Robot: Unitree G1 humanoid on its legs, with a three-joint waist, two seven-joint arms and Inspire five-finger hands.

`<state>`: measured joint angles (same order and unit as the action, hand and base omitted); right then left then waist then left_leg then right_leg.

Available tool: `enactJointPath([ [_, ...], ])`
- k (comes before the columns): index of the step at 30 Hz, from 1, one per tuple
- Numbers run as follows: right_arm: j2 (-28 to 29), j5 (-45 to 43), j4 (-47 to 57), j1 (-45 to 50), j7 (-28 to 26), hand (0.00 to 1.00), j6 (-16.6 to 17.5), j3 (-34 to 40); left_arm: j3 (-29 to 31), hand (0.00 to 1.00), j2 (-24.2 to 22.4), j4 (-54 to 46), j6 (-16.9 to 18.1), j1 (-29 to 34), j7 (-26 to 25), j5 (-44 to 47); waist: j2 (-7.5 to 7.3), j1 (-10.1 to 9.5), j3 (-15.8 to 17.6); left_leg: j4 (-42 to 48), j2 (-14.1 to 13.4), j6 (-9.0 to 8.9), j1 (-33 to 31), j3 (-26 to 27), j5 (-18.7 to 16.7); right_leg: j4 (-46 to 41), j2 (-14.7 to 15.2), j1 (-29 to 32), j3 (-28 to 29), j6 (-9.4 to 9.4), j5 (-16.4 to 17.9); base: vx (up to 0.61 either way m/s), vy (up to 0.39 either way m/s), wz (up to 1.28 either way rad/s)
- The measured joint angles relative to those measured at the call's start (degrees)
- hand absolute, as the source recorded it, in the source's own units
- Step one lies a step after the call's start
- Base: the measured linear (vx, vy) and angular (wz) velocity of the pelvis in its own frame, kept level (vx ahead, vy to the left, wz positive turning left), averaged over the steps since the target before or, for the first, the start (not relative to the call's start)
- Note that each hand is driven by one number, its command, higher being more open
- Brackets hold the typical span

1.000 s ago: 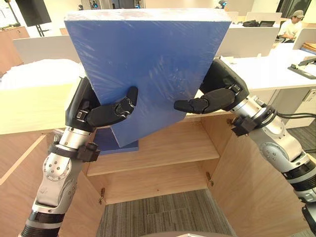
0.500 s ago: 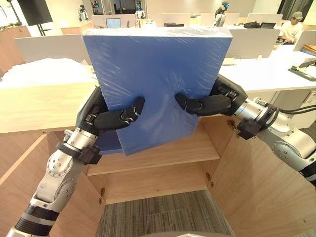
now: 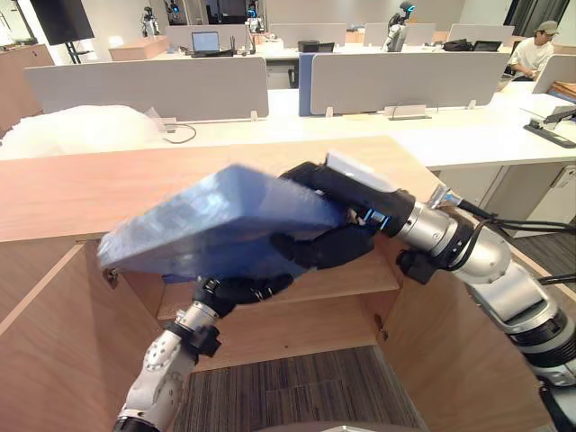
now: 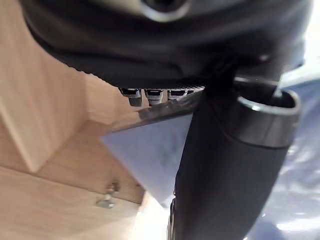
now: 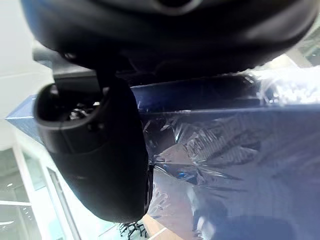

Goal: Walk over to the cabinet, pick up the folder, carry it to the office cabinet, place the folder inside the office cabinet, then close the office cabinet door

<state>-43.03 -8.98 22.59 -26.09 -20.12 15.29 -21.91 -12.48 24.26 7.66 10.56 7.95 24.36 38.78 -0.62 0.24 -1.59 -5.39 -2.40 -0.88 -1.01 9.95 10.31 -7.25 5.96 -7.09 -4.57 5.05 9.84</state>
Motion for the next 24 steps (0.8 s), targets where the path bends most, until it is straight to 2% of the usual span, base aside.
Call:
enactJointPath([
  [5,0.62,4.93,-2.5,3.24,0.45,0.0,1.49,-5.62,-2.86,1.0,-1.45,8.95,0.08,0.49,-0.37,-6.02,-0.17,-0.09,0.08,0.0,-0.22,0.04,-0.13,-0.06,0.12,-0.15,0.05,0.13,-0.04,0.0,0.02,0.0,0.0,0.0],
  [8,1.61,8.21,-7.71,5.41,1.21,0.0,1.63,-12.03,-7.64,1.0,-0.87,17.71,-1.08,0.45,-1.58,-12.86,-0.31,-0.02,0.22,-0.01,-0.55,-0.26,-0.18,-0.06,-0.09,-0.15,0.01,0.2,-0.03,-0.04,0.05,-0.01,0.002,0.0],
  [10,3.96,9.03,-14.43,6.85,1.97,0.0,1.61,-17.1,-11.05,1.0,-0.92,24.1,-2.93,0.58,-2.2,-17.14,-0.81,-0.03,0.59,0.0,-0.86,-0.27,-0.19,0.01,-0.09,-0.15,-0.23,0.27,0.08,-0.09,0.06,-0.03,-0.004,-0.03],
  [13,8.78,10.31,-25.27,7.26,2.88,0.0,1.2,-21.05,-12.12,1.0,-0.93,29.16,-5.06,1.64,-3.72,-21.57,-1.31,-0.13,1.22,0.0,-1.08,-0.31,-0.17,0.23,-0.09,-0.14,-0.4,0.37,0.27,-0.11,0.07,-0.02,-0.002,-0.04],
  [16,12.36,12.49,-33.65,7.18,4.34,0.0,0.96,-21.85,-11.95,1.0,-0.68,30.95,-5.21,2.92,-4.77,-22.05,-1.19,-0.28,2.04,0.01,-0.94,-0.64,-0.04,0.24,-0.33,-0.14,-0.25,0.29,0.24,-0.11,0.11,0.0,0.0,0.0],
  [18,15.06,19.59,-41.85,6.36,5.46,0.0,-0.58,-22.89,-11.9,1.0,-0.47,31.12,-5.14,3.16,-5.0,-22.8,-0.68,-1.06,2.98,0.01,-0.72,-0.73,0.13,0.24,-0.42,-0.14,-0.01,0.14,0.22,-0.05,0.14,0.0,0.0,0.0],
  [22,21.29,23.43,-61.01,5.84,6.72,0.0,-4.77,-21.23,-8.12,1.0,-2.21,35.87,-4.22,3.43,-6.32,-24.83,-0.28,-2.36,4.55,0.02,-0.32,-0.57,0.52,0.22,-0.66,-0.13,0.33,-0.26,0.16,0.15,0.38,0.0,0.0,0.0],
  [24,27.42,22.0,-73.91,5.86,7.22,0.0,-9.26,-12.65,1.37,1.0,-7.45,43.14,-3.87,2.2,-10.31,-28.4,0.09,-2.6,6.18,0.02,0.04,-0.41,1.02,-0.07,-0.81,0.14,0.56,-1.15,-0.19,0.3,0.51,0.0,0.004,0.07],
])
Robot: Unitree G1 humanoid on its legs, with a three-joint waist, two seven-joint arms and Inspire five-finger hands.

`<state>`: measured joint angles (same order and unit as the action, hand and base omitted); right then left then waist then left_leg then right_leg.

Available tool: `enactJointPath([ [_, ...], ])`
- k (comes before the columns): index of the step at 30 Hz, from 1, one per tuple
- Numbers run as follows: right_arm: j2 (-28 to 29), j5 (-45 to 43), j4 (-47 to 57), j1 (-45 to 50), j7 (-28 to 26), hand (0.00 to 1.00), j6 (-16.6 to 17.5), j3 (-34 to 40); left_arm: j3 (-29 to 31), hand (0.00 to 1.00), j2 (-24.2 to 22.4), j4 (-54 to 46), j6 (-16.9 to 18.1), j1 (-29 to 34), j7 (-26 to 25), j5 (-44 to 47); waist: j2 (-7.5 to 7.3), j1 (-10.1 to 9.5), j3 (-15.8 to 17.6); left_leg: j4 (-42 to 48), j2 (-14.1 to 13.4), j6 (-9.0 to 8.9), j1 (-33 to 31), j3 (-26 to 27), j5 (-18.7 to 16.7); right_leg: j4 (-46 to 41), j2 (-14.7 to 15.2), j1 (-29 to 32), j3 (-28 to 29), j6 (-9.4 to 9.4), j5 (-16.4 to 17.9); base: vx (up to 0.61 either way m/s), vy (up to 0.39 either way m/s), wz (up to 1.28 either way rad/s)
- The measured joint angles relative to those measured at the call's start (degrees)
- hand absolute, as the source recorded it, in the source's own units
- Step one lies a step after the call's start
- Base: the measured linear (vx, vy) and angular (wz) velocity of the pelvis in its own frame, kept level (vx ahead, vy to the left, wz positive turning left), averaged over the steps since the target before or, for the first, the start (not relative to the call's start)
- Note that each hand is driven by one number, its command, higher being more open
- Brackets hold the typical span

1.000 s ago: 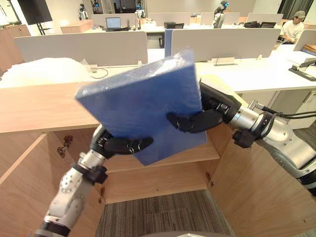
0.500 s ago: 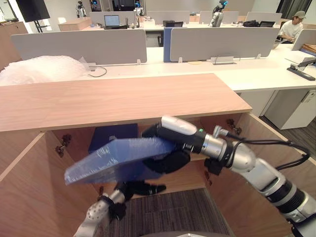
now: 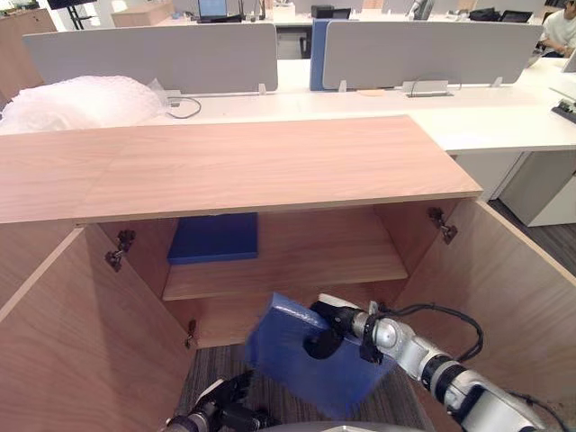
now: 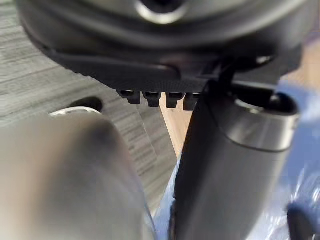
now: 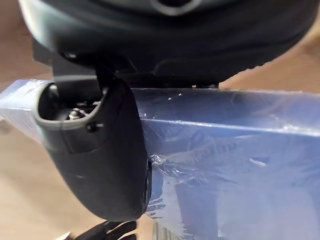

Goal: Walk over to the cabinet, pick up the folder, carry it to the office cabinet, place the folder inside the office cabinet, then close the office cabinet door

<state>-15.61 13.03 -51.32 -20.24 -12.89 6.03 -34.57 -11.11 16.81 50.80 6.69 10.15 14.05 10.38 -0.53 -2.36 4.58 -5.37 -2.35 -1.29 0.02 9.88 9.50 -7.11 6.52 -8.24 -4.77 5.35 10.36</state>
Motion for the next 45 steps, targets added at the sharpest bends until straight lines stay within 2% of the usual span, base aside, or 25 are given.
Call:
enactJointPath([
  [1,1.25,-1.8,-2.73,-0.01,0.42,0.0,-1.22,2.68,2.33,1.0,-1.11,1.7,0.01,-0.46,-1.29,-1.08,0.1,-0.03,0.27,0.0,0.11,0.03,0.07,-0.1,-0.05,0.06,0.1,-0.15,-0.13,0.05,0.06,0.01,0.01,0.11],
  [3,4.11,-11.39,-9.98,-0.11,3.28,0.0,-3.73,11.87,8.19,1.0,-3.53,5.11,-0.02,-1.2,-5.38,-4.32,0.39,-0.14,1.15,0.0,0.59,0.26,0.29,-0.76,-0.18,0.36,0.43,-0.88,-0.88,0.27,0.31,0.03,0.005,0.15],
  [4,5.07,-20.0,-13.2,-0.54,5.59,0.0,-4.88,16.02,9.84,1.0,-4.15,5.9,-0.3,-1.21,-7.7,-5.2,0.55,-0.52,1.3,0.0,0.82,0.5,0.28,-0.94,-0.2,0.36,0.45,-1.01,-1.1,0.36,0.45,0.04,-0.002,0.11],
  [5,5.67,-23.9,-14.9,-1.08,6.66,0.0,-5.23,18.13,10.49,1.0,-4.43,6.1,-0.53,-1.14,-8.62,-5.48,0.68,-0.75,1.39,0.01,0.89,0.56,0.28,-0.94,-0.21,0.38,0.46,-1.01,-1.1,0.38,0.47,0.04,-0.003,0.03],
  [7,6.93,-37.66,-18.62,-4.39,10.32,0.0,-6.22,24.05,13.77,1.0,-5.61,7.18,-0.85,-0.78,-11.16,-5.48,1.24,-1.34,2.21,0.02,1.03,0.63,0.28,-0.92,-0.27,0.49,0.53,-1.07,-1.09,0.4,0.48,0.0,0.0,0.0],
  [12,6.92,-64.61,-18.78,-9.8,13.21,0.0,-5.8,34.12,19.56,1.0,-8.46,7.4,-1.91,-0.08,-15.31,-5.42,1.79,-3.23,3.57,-0.01,1.77,0.79,0.32,-2.05,-0.61,1.89,1.1,-2.45,-2.59,0.58,0.6,0.0,0.005,0.13],
  [14,6.65,-73.48,-17.48,-10.89,13.35,0.0,-4.44,38.48,21.22,1.0,-9.71,7.4,-2.21,0.26,-16.09,-5.35,2.06,-3.75,3.75,-0.01,2.32,0.66,0.02,-2.9,-1.11,2.42,1.55,-2.93,-3.65,0.86,0.82,0.02,0.002,0.31],
  [16,6.52,-83.5,-14.27,-12.45,13.69,0.0,-1.19,43.37,21.6,1.0,-10.63,7.22,-2.28,0.3,-16.78,-5.33,2.77,-3.95,4.32,0.04,3.34,1.1,-1.09,-4.28,-1.13,2.68,2.27,-2.77,-5.08,1.29,1.12,0.04,0.007,0.31],
  [19,6.16,-87.84,-11.21,-13.77,14.39,0.0,1.57,46.78,21.57,1.0,-10.67,6.75,-2.28,1.38,-16.87,-5.44,3.11,-4.33,4.66,0.31,4.47,1.97,-1.45,-4.59,-1.3,2.7,3.13,-2.81,-5.65,1.8,1.42,0.1,0.021,0.13],
  [22,4.47,-89.31,-8.16,-17.68,15.37,0.0,4.6,49.5,21.57,1.0,-10.47,5.96,-2.31,2.2,-16.75,-5.43,3.67,-4.66,7.37,3.6,4.53,3.52,-4.42,-4.55,-2.59,1.1,3.46,-0.93,-5.48,2.01,1.28,0.06,0.035,0.04],
  [23,2.77,-89.63,-6.72,-21.22,16.41,0.0,5.24,50.96,21.49,1.0,-10.6,3.91,-2.24,2.19,-16.52,-5.4,4.78,-4.84,10.29,10.68,3.29,3.96,-9.08,-5.02,-5.21,-2.63,2.78,1.83,-5.59,2.03,1.27,-0.08,0.004,0.05],
  [24,0.48,-89.64,-4.8,-24.41,17.49,0.0,6.19,51.47,20.96,1.0,-10.78,2.03,-2.19,2.18,-16.24,-5.39,7.62,-5.41,13.23,17.44,0.42,3.57,-12.85,-5.63,-8.34,-10.18,1.17,6.32,-5.37,2.15,1.35,-0.11,0.008,-0.1],
  [25,-0.92,-89.55,-2.0,-25.68,18.29,0.0,6.35,51.51,21.0,1.0,-10.84,1.68,-2.22,2.03,-16.19,-5.37,9.07,-6.22,14.81,21.39,-1.3,3.46,-14.77,-5.59,-10.02,-15.51,1.48,10.11,-5.62,2.52,3.72,-0.18,0.019,-0.24],
  [26,-1.51,-89.5,1.3,-26.55,18.53,0.0,6.35,51.34,21.02,1.0,-10.64,1.93,-2.34,2.13,-16.49,-5.38,9.48,-6.61,15.37,24.96,-1.62,3.36,-17.39,-5.4,-11.46,-17.21,2.56,13.23,-5.83,2.48,4.75,-0.18,0.01,-0.19],
  [27,-1.83,-89.48,4.49,-27.86,18.54,0.0,6.38,51.13,20.99,1.0,-10.17,1.9,-2.49,2.11,-16.63,-5.38,9.31,-6.61,15.82,28.84,-1.49,3.2,-20.38,-5.0,-13.06,-17.91,4.2,16.27,-5.87,2.41,4.26,-0.22,-0.035,-0.14],
  [28,-3.0,-89.46,7.01,-31.01,18.52,0.0,6.28,50.5,20.94,1.0,-10.31,1.62,-2.51,1.56,-16.81,-5.83,10.02,-6.5,17.18,33.69,-2.14,2.45,-23.95,-4.85,-15.04,-21.98,4.54,19.61,-5.62,1.74,6.79,-0.18,-0.074,-0.12],
  [29,-3.61,-89.41,7.72,-32.62,18.55,0.0,6.17,49.87,20.8,1.0,-10.69,1.13,-2.52,1.52,-16.82,-6.34,10.65,-6.5,17.57,35.19,-2.76,2.35,-25.54,-4.84,-15.32,-24.09,4.25,21.59,-5.32,1.77,6.89,-0.18,-0.1,-0.22],
  [30,-4.99,-88.93,8.55,-34.48,18.81,0.0,6.03,48.81,20.3,1.0,-10.95,-0.11,-2.46,1.66,-16.75,-7.55,10.85,-6.62,18.04,36.21,-3.3,1.9,-27.3,-4.55,-15.63,-27.4,4.36,24.57,-5.09,1.8,7.63,-0.16,-0.101,-0.19],
  [31,-5.95,-88.31,9.41,-35.46,19.63,0.0,5.96,48.68,20.27,1.0,-10.97,-1.18,-2.32,1.65,-16.67,-8.29,10.45,-6.68,18.7,37.06,-3.26,1.36,-28.27,-4.26,-16.06,-29.72,4.92,26.39,-4.8,1.44,8.92,-0.15,-0.098,-0.13],
  [33,-6.94,-88.17,10.02,-36.44,20.71,0.0,6.05,48.6,20.27,1.0,-11.13,-2.12,-2.17,1.63,-16.66,-8.78,10.48,-6.63,18.89,39.1,-3.25,1.29,-30.32,-4.07,-16.93,-32.58,5.59,28.69,-4.78,0.79,10.84,-0.14,-0.073,-0.06],
  [37,-7.78,-88.23,10.19,-39.63,22.32,0.0,6.14,48.44,20.3,1.0,-11.66,-3.75,-1.62,1.47,-16.98,-8.79,11.07,-6.64,19.31,43.35,-2.84,1.54,-34.65,-3.33,-18.07,-39.14,7.18,34.25,-3.45,0.72,13.28,-0.09,-0.016,-0.02],
  [42,-9.15,-90.21,10.15,-42.99,24.2,0.0,8.18,49.15,20.31,1.0,-13.21,-4.5,-1.67,1.09,-18.0,-8.77,12.36,-6.9,20.03,44.94,-1.26,1.96,-37.26,-3.15,-18.28,-42.87,9.31,37.46,-3.05,0.95,14.8,-0.05,0.009,0.11],
  [45,-9.31,-91.51,10.04,-44.07,25.11,0.0,8.62,49.17,20.22,1.0,-14.19,-4.51,-1.75,1.09,-18.5,-8.78,12.53,-7.26,20.1,45.06,-1.15,1.98,-37.76,-3.06,-18.28,-43.08,9.55,37.9,-3.1,0.91,14.93,-0.02,0.006,0.03],
])
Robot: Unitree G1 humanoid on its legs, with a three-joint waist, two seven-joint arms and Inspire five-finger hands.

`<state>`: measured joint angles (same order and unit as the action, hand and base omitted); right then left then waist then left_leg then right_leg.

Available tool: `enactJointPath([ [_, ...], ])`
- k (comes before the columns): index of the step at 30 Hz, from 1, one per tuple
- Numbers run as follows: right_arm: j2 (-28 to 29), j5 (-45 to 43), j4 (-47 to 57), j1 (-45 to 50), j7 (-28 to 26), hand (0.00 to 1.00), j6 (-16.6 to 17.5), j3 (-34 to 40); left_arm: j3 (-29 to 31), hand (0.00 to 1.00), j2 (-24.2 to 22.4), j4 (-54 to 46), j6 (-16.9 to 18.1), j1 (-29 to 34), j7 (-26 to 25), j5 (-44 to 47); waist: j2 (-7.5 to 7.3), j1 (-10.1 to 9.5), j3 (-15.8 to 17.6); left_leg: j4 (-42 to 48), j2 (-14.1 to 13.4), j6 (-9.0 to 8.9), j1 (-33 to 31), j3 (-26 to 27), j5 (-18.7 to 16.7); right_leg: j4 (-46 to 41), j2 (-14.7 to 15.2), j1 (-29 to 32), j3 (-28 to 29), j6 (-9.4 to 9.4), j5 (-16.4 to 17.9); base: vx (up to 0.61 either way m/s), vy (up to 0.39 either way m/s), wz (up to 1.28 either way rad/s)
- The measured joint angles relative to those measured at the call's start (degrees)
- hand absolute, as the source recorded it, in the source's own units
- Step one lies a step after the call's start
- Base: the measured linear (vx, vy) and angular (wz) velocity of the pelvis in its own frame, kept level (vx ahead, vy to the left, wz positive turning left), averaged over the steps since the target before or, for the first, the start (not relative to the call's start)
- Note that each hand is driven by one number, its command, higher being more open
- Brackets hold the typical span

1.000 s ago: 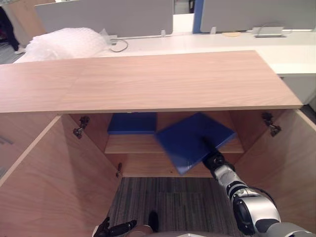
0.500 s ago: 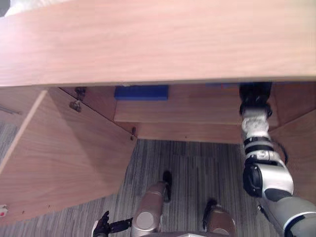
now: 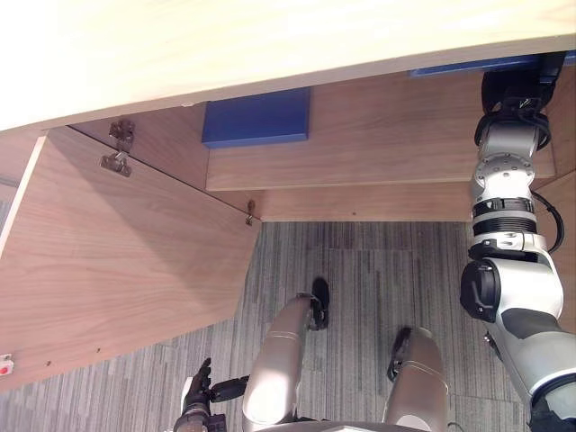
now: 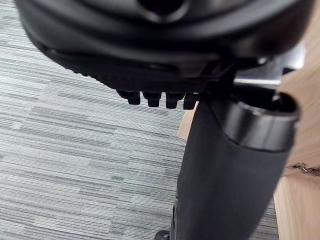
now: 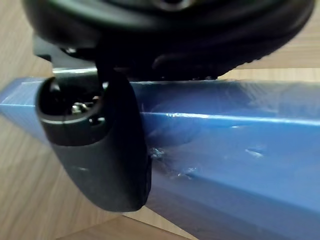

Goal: Walk over to the cabinet, pick up the folder, carry it to the office cabinet, place the folder inside the office cabinet, then close the office cabinet door

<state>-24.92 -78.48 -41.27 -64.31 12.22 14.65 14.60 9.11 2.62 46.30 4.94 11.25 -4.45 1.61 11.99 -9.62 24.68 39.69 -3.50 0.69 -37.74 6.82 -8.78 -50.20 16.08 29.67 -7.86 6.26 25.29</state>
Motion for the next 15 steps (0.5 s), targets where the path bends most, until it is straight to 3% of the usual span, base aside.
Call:
enactJointPath([
  [7,-0.06,0.01,-3.34,-2.81,2.6,0.0,0.25,-0.6,-2.53,1.0,-0.78,-0.89,-0.02,-0.02,-0.25,0.04,0.15,-0.24,0.01,-0.04,0.22,0.0,-0.09,0.13,0.0,-0.47,0.4,0.24,-0.1,-0.16,0.5,0.0,-0.002,0.01],
  [8,-0.08,0.17,-4.29,-3.15,3.52,1.0,0.25,-0.62,-3.37,1.0,-0.8,-1.21,-0.01,-0.02,-0.33,0.06,0.32,-0.19,-0.03,-0.05,0.37,0.0,-0.09,0.11,0.0,-0.6,0.56,0.25,-0.12,-0.11,0.58,-0.02,-0.011,0.04],
  [15,-0.41,2.58,-12.42,-5.14,6.79,1.0,-2.45,-6.65,-4.37,1.0,-1.11,-2.57,-0.04,-0.02,-0.48,0.1,0.93,0.08,-0.18,-0.16,0.5,0.0,-0.08,0.12,0.0,-0.54,0.66,0.24,-0.16,-0.09,0.6,0.0,-0.001,0.0],
])
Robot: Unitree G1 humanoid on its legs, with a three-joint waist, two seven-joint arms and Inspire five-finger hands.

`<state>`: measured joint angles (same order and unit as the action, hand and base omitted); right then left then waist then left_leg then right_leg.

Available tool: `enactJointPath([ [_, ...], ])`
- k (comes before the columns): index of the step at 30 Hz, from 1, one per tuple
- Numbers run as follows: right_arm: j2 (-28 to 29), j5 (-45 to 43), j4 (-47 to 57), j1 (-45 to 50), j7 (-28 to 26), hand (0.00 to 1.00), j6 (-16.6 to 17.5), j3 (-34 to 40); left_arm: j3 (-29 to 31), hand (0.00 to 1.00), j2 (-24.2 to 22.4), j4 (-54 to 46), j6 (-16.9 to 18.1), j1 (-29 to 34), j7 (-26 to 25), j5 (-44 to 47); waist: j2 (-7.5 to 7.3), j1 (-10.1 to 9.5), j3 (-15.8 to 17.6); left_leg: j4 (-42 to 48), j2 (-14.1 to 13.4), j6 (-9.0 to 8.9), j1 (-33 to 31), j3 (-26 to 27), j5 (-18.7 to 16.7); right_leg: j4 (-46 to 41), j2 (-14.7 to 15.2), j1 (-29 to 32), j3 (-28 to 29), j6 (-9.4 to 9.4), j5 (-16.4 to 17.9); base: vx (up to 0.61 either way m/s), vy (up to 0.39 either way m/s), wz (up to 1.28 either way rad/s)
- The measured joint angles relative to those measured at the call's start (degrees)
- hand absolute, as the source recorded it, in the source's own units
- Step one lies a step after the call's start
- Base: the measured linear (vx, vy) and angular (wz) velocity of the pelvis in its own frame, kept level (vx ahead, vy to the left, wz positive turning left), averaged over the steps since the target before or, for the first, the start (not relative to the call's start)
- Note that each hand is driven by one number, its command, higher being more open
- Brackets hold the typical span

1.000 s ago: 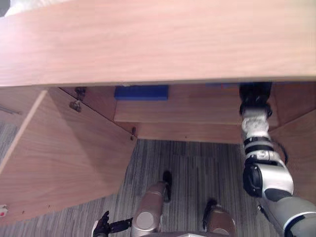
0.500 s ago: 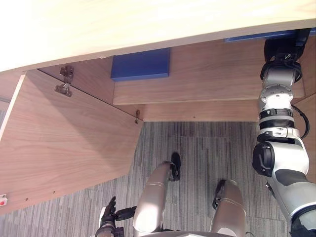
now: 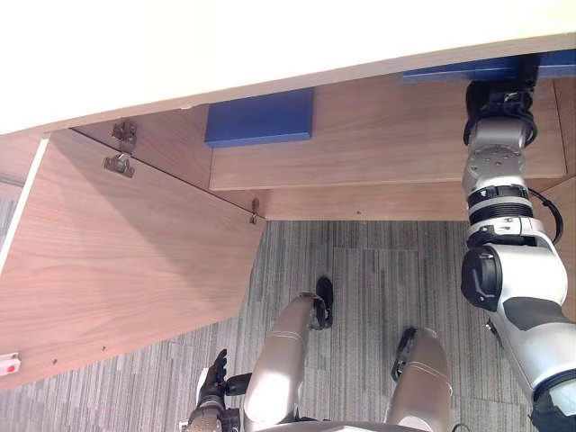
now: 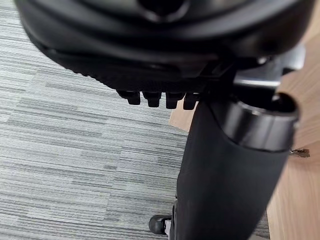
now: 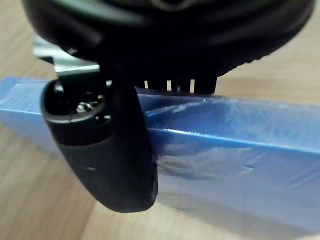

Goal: Walk over to the cabinet, pick up the folder, carry it to the office cabinet, place the folder inside the office cabinet, then close the office cabinet door

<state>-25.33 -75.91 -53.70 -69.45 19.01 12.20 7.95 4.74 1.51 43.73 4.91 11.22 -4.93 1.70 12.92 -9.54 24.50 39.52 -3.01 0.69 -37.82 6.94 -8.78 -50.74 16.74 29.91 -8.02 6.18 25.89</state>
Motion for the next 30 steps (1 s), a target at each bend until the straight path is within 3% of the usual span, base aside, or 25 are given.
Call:
enactJointPath([
  [4,0.05,2.04,-2.51,-1.55,0.18,1.0,-3.18,-5.11,-0.08,1.0,-0.01,-0.25,-0.04,0.0,-0.11,0.02,0.11,-0.06,-0.08,-0.02,0.0,0.01,0.02,-0.02,0.01,0.09,0.0,-0.1,-0.06,0.0,0.0,0.0,0.0,0.0],
  [13,0.13,4.46,-7.75,-3.53,0.18,1.0,-6.49,-12.07,-0.17,1.0,-0.01,-0.86,-0.65,0.01,-0.3,0.02,0.27,0.05,-0.2,0.04,0.0,0.03,0.18,0.06,0.03,0.05,0.0,-0.23,0.05,-0.01,-0.01,0.0,0.0,0.0],
  [19,-0.09,12.88,-12.4,-3.52,-0.53,1.0,-11.53,-19.23,-1.17,1.0,0.07,-0.89,-1.07,0.02,-0.88,0.05,0.37,0.22,-0.27,-0.03,-0.15,0.03,0.78,0.32,0.02,0.13,-0.13,-0.64,0.28,-0.01,-0.02,0.0,0.0,0.0],
  [25,-1.28,26.88,-13.62,-0.82,-7.25,1.0,-16.91,-27.15,-1.3,1.0,0.33,-0.94,-1.29,0.07,-0.68,0.03,0.25,0.31,-0.4,-0.05,-0.62,0.02,1.11,0.42,0.02,0.33,-0.6,-0.89,0.41,-0.12,-0.16,0.0,0.0,-0.02],
  [30,-4.01,38.03,-13.47,4.1,-13.53,1.0,-16.55,-30.17,-2.75,1.0,1.88,-1.47,-1.36,0.97,0.59,-0.03,-0.75,0.31,-1.57,-0.32,-0.62,0.01,1.35,0.58,0.02,0.55,-0.59,-0.98,0.55,-0.1,-0.21,0.0,0.0,0.0],
])
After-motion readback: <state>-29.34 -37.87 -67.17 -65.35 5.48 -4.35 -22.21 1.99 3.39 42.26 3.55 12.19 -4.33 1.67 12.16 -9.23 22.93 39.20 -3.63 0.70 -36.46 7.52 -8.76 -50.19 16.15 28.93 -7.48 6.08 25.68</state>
